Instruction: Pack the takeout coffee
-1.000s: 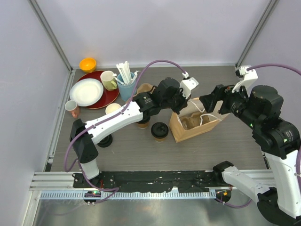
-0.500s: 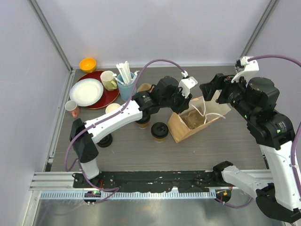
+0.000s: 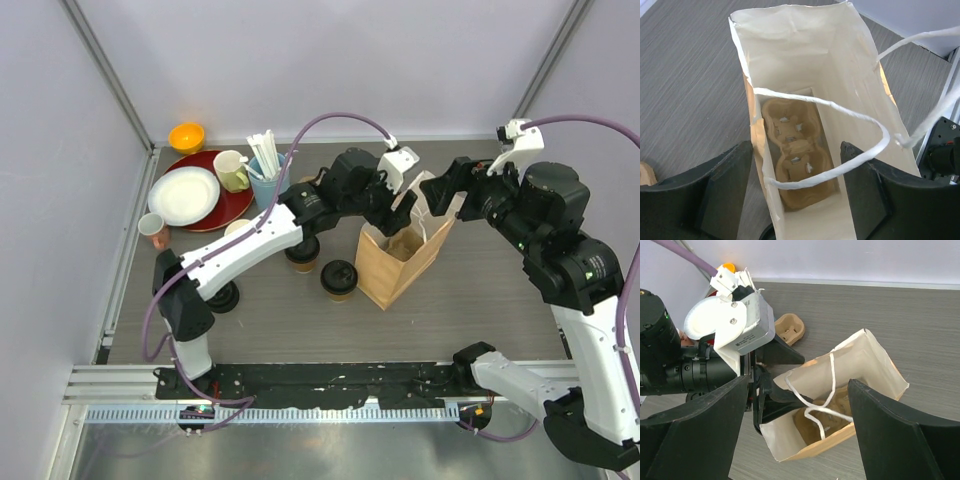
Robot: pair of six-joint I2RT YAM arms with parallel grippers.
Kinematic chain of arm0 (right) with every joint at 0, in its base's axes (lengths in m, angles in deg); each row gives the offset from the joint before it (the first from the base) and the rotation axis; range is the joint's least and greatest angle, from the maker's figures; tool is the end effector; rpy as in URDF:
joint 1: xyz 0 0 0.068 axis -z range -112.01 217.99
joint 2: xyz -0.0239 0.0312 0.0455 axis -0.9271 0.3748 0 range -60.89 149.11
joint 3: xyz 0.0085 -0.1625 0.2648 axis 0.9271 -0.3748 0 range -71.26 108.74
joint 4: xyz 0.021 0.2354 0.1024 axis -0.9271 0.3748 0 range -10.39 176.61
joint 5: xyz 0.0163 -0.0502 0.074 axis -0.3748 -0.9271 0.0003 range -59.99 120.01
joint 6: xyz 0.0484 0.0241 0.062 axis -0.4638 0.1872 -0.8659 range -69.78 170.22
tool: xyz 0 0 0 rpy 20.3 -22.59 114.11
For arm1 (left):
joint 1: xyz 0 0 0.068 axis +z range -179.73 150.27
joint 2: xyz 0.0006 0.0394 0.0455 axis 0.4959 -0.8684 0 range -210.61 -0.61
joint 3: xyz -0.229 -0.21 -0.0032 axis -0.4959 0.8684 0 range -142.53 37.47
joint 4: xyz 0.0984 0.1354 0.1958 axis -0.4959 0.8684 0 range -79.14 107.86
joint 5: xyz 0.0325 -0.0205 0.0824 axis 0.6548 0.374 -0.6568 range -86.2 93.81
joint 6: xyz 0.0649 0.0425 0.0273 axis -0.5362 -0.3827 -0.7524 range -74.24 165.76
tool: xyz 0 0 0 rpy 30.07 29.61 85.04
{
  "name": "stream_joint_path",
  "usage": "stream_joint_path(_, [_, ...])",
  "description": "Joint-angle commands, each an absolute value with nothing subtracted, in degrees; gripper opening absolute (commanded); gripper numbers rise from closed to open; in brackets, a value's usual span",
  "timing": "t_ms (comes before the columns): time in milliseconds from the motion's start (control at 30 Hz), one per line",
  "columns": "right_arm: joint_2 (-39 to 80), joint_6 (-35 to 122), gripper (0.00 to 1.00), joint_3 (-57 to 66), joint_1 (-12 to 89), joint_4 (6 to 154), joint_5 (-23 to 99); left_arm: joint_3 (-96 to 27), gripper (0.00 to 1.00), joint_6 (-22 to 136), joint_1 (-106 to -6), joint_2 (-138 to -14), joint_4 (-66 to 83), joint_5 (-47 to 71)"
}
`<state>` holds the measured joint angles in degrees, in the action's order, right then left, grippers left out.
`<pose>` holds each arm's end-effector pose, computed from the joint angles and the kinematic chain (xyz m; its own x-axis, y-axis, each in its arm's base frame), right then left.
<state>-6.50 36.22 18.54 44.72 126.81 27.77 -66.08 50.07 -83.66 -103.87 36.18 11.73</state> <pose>0.1366 0.0556 0.5186 -0.2692 0.1474 -0.9517 -0.3034 0.9249 0.2291 0.2637 -0.3789 0.4084 -0.3140 0.3048 -0.8992 0.8529 0.5065 -0.1262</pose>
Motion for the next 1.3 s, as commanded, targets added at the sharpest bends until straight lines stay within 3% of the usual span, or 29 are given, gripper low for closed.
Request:
stream_joint_path(0, [-5.7, 36.2, 0.86, 20.5, 44.4, 125.7, 31.2, -69.9, 0.77, 51.6, -82.0, -103.4, 35.6, 13.7])
stream_joint_path(267, [-1.6, 35.1, 0.83, 23.1, 44.4, 125.8, 35.4, -75.7, 0.96, 52.3, -81.4, -99.6, 36.9, 18.2])
stream_joint_path(567, [10.2, 34.1, 0.74, 33.3, 44.2, 124.4, 46.3, -72.2, 1.00, 55.0, -71.3, -89.3, 41.4, 17.5])
stream_joint_path(800, [20.2, 46.9, 0.70, 42.7, 30.3, 130.7, 42.8, -58.9, 1.00, 55.0, -55.9, -78.0, 47.2, 12.2])
stream_joint_path(867, [23.8, 48.7, 0.66, 44.3, 28.6, 132.9, 43.6, -55.5, 1.00, 56.0, -50.9, -75.5, 48.5, 12.1])
stream_joint_path(900, [24.7, 49.3, 0.54, 44.8, 27.8, 133.5, 43.5, -54.3, 1.00, 57.6, -48.9, -74.8, 48.8, 11.9])
stream_joint_path(967, [27.2, 53.2, 0.45, 44.9, 24.5, 134.6, 42.3, -51.3, 1.00, 58.8, -43.7, -73.6, 49.4, 11.9])
stream_joint_path(1267, [39.7, 63.3, 0.32, 44.3, 12.6, 140.7, 41.1, -45.5, 1.00, 60.2, -36.7, -68.5, 48.8, 9.7])
